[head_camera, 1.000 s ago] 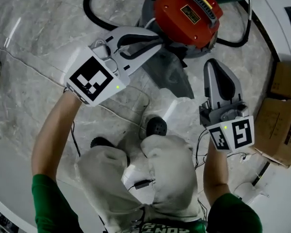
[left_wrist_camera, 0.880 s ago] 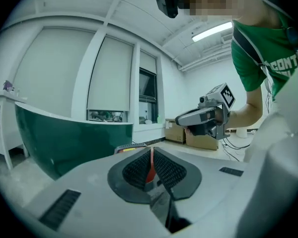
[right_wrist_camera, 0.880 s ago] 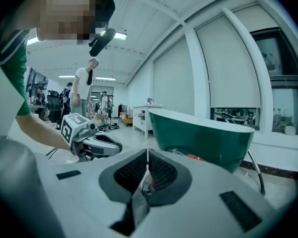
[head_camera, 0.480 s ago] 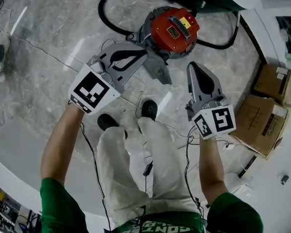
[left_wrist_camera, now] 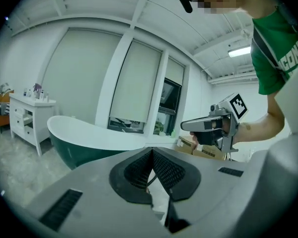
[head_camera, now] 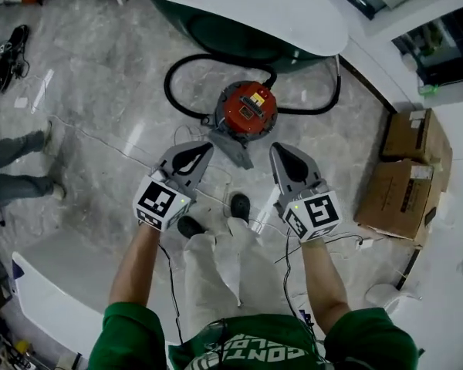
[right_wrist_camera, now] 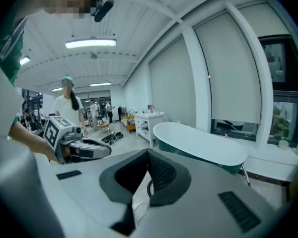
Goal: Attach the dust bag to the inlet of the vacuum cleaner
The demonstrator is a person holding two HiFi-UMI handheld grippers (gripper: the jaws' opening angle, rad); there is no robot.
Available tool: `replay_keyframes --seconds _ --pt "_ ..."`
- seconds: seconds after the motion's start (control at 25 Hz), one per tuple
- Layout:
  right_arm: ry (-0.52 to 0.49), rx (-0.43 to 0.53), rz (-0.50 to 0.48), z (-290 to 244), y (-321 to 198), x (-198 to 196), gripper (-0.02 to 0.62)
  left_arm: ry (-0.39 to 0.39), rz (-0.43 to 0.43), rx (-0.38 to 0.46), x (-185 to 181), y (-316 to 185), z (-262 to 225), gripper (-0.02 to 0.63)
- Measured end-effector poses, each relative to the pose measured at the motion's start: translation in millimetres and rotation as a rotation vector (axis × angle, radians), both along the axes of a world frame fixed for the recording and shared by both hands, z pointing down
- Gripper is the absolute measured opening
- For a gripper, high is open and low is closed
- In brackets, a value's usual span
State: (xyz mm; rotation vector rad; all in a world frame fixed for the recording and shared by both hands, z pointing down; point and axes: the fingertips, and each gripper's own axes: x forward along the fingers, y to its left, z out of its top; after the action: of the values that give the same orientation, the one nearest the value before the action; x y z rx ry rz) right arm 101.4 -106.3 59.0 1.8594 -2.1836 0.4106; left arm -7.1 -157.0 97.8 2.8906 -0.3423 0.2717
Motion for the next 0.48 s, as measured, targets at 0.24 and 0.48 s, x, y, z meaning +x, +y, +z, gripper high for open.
replay_keyframes --seconds 0.24,0.48 --pt "-0.024 0.019 0.051 -76.8 18.4 19.9 0.008 0.016 -0.019 -0.008 18.0 20.4 -82.3 0.003" --pt "-0.036 0.043 0.074 -125.0 33.6 45.6 0.008 0.047 -0.05 -0.001 46.7 27.7 -139.7 0.003"
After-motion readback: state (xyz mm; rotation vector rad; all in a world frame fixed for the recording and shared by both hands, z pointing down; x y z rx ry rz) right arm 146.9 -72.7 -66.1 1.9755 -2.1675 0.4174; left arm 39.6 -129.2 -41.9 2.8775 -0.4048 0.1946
